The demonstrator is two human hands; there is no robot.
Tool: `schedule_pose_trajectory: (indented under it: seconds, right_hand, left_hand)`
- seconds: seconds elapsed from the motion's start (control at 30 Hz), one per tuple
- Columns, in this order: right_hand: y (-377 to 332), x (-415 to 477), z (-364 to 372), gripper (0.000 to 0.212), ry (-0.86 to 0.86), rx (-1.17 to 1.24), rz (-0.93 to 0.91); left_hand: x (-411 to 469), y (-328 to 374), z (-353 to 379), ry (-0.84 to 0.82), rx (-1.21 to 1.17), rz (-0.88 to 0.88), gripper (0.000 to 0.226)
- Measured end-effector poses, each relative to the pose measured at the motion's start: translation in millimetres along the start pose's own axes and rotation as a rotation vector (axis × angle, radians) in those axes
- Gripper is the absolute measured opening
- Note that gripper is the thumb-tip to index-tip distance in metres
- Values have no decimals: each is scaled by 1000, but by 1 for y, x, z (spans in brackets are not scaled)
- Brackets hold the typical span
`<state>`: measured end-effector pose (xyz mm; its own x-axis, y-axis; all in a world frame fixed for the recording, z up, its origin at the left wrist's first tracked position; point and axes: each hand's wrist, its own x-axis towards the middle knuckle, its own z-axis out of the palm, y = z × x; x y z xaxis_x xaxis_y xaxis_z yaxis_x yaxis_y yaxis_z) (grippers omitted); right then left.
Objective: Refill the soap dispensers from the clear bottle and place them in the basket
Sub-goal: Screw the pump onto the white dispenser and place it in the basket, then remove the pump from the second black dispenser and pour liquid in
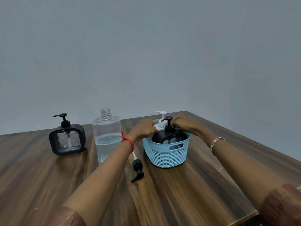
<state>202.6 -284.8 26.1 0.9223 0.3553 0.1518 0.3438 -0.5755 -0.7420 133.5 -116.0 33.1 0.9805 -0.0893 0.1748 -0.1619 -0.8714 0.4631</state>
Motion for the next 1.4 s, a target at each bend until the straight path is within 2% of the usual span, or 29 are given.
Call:
schedule_pose_trajectory:
  seconds: [0.13,0.4,0.47,0.57,0.63,0.73,0.83,0.93,1.13,1.3,1.4]
  right_hand:
    - [-1,0,1,44,0,-3,-6]
    - [-6,-8,1,38,22,54,-1]
    - [-12,-12,-1,33,107,63,-12]
    - [-29,-22,-4,37,392,108,-111]
    - [-45,-30,-6,33,554,157,-209]
    - [-76,-36,0,30,633,174,-349]
    - [-110,-43,15,28,639,174,-474]
    - [-144,-48,37,27,642,175,-589]
    - [-199,-62,90,28,605,176,-775]
    - [-229,-70,142,30,504,170,-864]
    - [-232,-66,179,32,392,240,-766]
  left_hand:
    - [-3,3,0,-2,97,10,44]
    - [-6,4,9,-28,114,26,44]
    - [-10,6,8,1,113,37,45]
    - [-19,7,-4,82,71,48,43]
    - [-27,10,-19,136,26,69,28]
    - [-46,12,-44,241,-47,159,16]
    - [-73,9,-71,472,-98,238,26]
    - [-102,-1,-98,695,-116,270,26]
    - [-149,-43,-137,975,-158,257,21]
    - [-165,-96,-140,1035,-179,95,36]
    - [-166,-130,-128,993,-195,-35,48]
